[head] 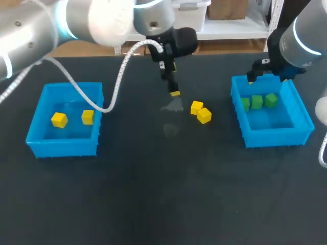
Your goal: Put the green cubes in the right bin and the yellow cubes in the left bin.
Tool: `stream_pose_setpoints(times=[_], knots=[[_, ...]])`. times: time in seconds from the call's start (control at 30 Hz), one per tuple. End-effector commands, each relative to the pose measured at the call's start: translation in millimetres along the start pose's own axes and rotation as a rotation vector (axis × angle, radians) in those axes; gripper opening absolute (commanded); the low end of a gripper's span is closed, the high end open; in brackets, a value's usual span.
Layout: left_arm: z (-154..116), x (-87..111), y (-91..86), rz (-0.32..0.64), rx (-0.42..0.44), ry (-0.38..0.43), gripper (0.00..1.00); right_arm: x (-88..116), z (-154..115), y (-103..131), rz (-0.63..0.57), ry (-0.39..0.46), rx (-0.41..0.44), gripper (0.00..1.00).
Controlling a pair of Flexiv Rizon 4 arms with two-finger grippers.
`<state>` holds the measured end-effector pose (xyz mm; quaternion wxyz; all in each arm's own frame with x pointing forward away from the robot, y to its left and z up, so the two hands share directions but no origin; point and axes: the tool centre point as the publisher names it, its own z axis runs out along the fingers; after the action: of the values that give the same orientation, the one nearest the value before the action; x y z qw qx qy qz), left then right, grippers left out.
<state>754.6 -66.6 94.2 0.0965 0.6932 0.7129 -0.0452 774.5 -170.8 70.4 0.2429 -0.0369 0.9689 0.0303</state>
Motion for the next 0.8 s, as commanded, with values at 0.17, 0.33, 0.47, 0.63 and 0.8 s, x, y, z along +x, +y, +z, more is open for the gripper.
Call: stream_pose_setpoints(times=[0.17, 0.33, 0.47, 0.63, 0.8], knots=[[22, -8.2, -12.6, 0.163, 0.024, 0.068, 1.00, 1, 0, 0, 0.001, -0.004, 0.002, 1.00], [33, -6.8, -19.7, 0.190, 0.008, 0.099, 1.00, 1, 0, 0, 0.001, -0.004, 0.002, 1.00], [44, -8.8, -23.2, 0.194, 0.007, 0.115, 1.00, 1, 0, 0, 0.001, -0.004, 0.002, 1.00], [59, -12.1, -27.5, 0.214, 0.000, 0.138, 1.00, 1, 0, 0, 0.001, -0.004, 0.002, 1.00], [72, -14.2, -29.7, 0.280, -0.013, 0.157, 1.00, 1, 0, 0, 0.001, -0.004, 0.002, 1.00]])
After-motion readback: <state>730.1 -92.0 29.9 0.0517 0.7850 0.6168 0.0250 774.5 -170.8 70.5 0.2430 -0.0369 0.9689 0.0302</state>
